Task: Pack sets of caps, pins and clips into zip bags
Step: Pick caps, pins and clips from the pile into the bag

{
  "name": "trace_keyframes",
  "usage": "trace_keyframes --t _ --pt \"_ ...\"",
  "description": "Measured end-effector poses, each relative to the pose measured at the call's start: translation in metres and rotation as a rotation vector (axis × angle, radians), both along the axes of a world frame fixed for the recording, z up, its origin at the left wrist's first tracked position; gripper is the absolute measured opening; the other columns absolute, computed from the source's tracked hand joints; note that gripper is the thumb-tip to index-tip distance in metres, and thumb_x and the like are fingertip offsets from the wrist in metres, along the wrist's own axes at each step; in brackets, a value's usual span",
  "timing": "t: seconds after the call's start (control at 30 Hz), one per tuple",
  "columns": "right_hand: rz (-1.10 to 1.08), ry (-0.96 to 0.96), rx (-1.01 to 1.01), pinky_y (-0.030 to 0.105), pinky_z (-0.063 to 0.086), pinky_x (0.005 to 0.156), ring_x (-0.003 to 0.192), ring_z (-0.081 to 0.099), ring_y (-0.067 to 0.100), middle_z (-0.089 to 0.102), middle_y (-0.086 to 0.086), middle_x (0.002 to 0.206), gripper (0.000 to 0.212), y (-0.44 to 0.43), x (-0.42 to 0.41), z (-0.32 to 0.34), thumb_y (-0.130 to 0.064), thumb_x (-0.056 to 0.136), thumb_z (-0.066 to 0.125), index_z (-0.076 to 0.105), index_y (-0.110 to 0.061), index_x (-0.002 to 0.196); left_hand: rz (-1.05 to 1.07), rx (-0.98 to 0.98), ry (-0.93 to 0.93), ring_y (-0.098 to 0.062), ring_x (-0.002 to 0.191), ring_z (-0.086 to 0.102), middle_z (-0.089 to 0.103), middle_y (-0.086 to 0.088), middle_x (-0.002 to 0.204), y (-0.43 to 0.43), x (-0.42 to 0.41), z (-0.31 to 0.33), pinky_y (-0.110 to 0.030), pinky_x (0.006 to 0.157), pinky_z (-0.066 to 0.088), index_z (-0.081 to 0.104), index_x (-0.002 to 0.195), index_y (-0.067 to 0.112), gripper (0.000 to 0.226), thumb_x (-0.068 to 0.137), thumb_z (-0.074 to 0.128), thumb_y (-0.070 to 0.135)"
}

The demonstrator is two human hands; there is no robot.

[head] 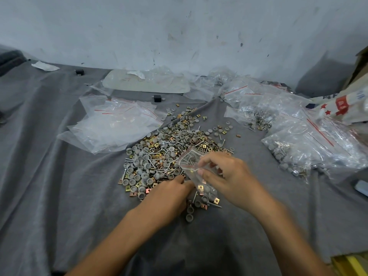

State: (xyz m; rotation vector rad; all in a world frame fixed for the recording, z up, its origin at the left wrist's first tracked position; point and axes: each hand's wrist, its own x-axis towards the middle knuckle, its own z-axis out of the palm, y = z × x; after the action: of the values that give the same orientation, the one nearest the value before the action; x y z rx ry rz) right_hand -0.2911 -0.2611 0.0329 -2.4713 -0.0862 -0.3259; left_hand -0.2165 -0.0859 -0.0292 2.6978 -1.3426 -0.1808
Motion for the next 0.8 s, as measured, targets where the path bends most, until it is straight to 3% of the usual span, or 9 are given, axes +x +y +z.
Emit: trace_keyframes --t 0.17,0.4,0.47,0.6,0.7,0.8 --pt "-0.005 0.001 0.016 0.037 0.05 0.084 0.093 0.058 0.005 0.064 -0.017 0.096 0.003 0.0 0.0 -0.001 -0.027 0.095 0.07 0.069 -0.025 0.097 -0.027 -0.047 0.057 -0.031 0.105 0.062 0.06 -0.005 0.111 0.009 -0.001 0.007 -0.042 0.083 0.048 0.051 0.109 0.019 0.018 0.091 0.053 0.021" --pt "-0.012 0.02 0.009 0.039 0.05 0.086 0.097 0.059 0.006 0.064 -0.016 0.098 0.005 0.001 0.001 -0.001 -0.031 0.096 0.068 0.068 -0.027 0.099 0.042 -0.148 0.07 -0.031 0.097 0.064 0.068 -0.004 0.098 0.021 0.003 0.004 -0.039 0.077 0.048 0.053 0.104 0.025 0.021 0.083 0.056 0.026" --pt "-0.015 0.024 0.01 0.038 0.05 0.087 0.098 0.059 0.006 0.064 -0.017 0.099 0.005 0.002 0.001 -0.002 -0.03 0.096 0.068 0.069 -0.027 0.1 0.081 -0.224 0.093 -0.026 0.092 0.064 0.067 0.003 0.09 0.026 0.008 0.005 -0.036 0.076 0.048 0.055 0.098 0.025 0.017 0.082 0.059 0.027" --pt "-0.014 0.047 0.011 0.035 0.049 0.089 0.1 0.058 0.003 0.063 -0.019 0.101 0.008 0.004 0.0 0.0 -0.032 0.097 0.067 0.069 -0.026 0.102 0.215 -0.41 0.096 -0.007 0.064 0.053 0.056 0.013 0.065 0.038 0.017 0.016 -0.027 0.06 0.036 0.051 0.082 0.027 0.018 0.079 0.069 0.024" --pt "-0.005 0.064 -0.006 0.035 0.047 0.092 0.102 0.058 0.004 0.063 -0.017 0.105 0.009 0.006 0.0 0.002 -0.033 0.098 0.065 0.068 -0.026 0.103 0.343 -0.574 0.039 -0.001 0.071 0.06 0.063 0.016 0.069 0.045 0.024 0.029 -0.015 0.057 0.041 0.056 0.083 0.031 0.017 0.078 0.071 0.024" --pt "0.012 0.081 -0.029 0.031 0.046 0.093 0.103 0.055 0.0 0.061 -0.02 0.106 0.009 0.008 0.0 0.003 -0.035 0.099 0.063 0.066 -0.028 0.102 0.38 -0.759 0.128 -0.003 0.071 0.064 0.066 0.021 0.079 0.044 0.026 0.044 -0.029 0.066 0.053 0.059 0.084 0.035 0.02 0.078 0.075 0.023"
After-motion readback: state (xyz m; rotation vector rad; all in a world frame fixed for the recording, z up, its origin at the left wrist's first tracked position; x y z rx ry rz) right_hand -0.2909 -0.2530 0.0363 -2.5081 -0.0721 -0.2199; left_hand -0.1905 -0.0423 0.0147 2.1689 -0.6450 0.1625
